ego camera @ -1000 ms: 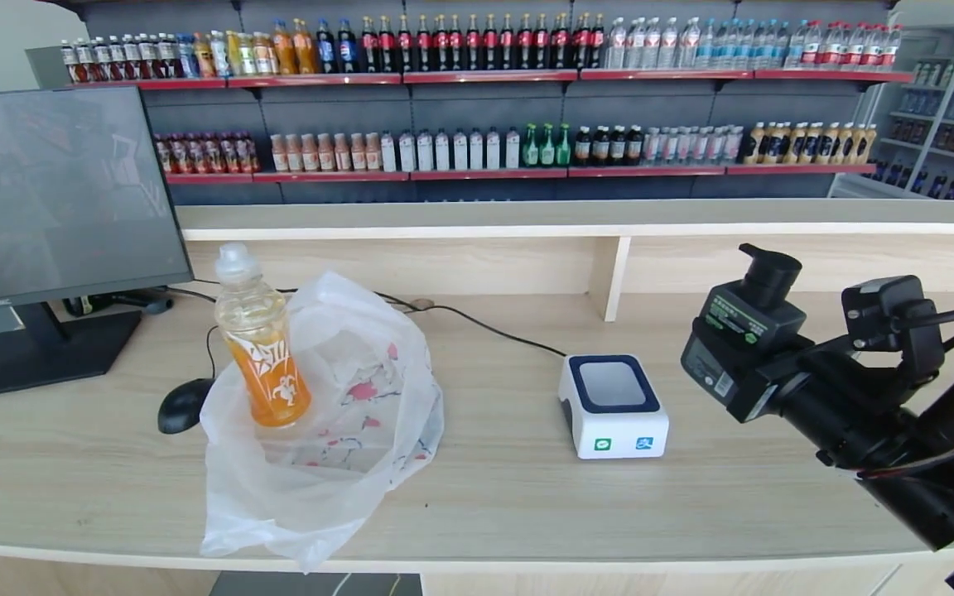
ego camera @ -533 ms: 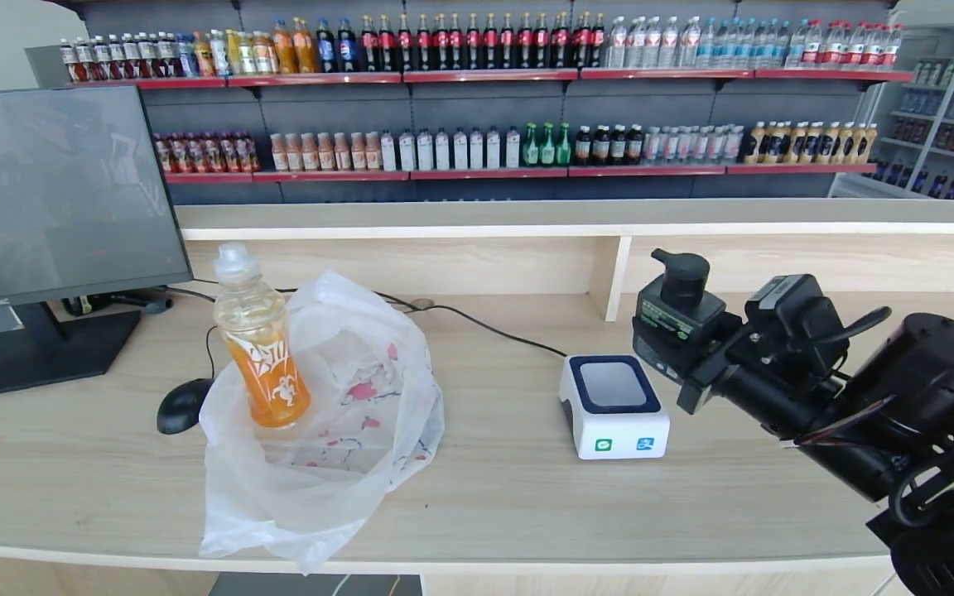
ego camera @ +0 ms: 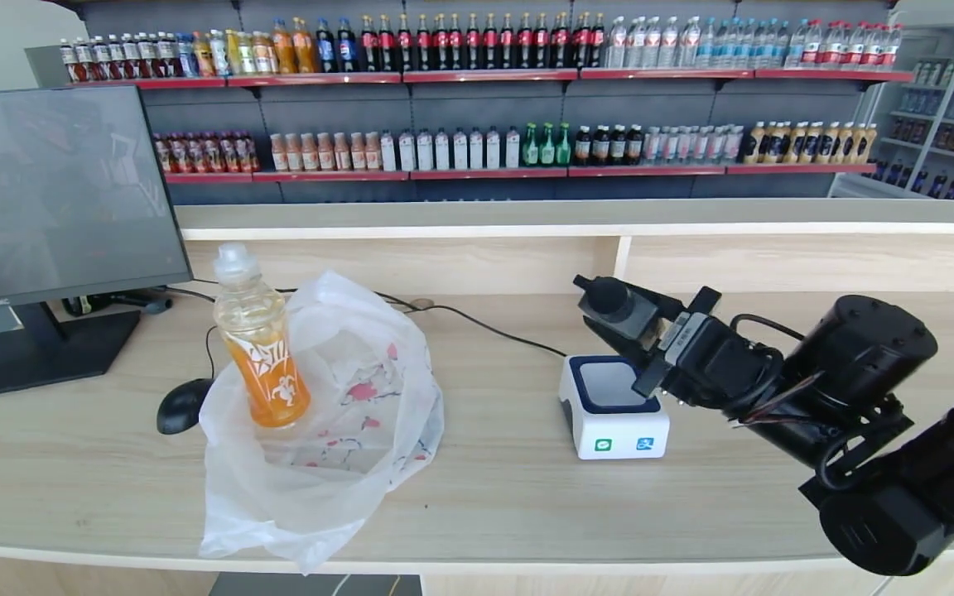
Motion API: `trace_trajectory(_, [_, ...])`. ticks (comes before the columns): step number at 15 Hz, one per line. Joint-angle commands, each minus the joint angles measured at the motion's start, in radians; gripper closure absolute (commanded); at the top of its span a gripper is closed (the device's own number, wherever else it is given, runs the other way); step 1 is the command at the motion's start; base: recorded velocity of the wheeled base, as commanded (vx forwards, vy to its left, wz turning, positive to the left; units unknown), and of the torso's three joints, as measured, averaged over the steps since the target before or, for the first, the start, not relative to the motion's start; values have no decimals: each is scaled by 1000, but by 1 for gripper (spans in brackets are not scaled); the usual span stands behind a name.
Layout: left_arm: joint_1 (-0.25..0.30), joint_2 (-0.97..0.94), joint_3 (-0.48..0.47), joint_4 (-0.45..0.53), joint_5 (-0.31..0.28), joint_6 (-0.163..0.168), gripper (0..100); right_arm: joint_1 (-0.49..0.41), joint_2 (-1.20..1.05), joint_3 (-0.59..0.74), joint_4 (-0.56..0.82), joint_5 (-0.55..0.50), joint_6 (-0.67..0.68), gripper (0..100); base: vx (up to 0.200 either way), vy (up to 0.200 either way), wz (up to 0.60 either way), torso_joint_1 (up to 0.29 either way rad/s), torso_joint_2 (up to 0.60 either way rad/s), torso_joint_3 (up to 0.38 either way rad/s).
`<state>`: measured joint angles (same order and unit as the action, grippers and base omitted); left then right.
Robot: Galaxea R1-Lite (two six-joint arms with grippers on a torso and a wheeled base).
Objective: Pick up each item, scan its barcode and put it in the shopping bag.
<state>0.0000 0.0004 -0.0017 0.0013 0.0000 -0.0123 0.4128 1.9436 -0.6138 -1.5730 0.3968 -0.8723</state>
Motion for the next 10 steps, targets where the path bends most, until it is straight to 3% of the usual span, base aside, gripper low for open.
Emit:
trace_trajectory(1, [0, 0, 0, 0, 0, -1, 100, 6, 67, -69, 2, 68, -59, 100, 0, 0, 0, 0, 0, 0])
trace_trajectory(6, [2, 0, 0, -1, 2, -5, 100, 6, 34, -55, 2, 128, -249, 100, 0, 0, 0, 0, 0, 0])
trace_trajectory(10, [2, 0, 0, 0, 2, -9, 100, 3, 81, -27, 2, 158, -221, 100, 0, 0, 0, 0, 0, 0])
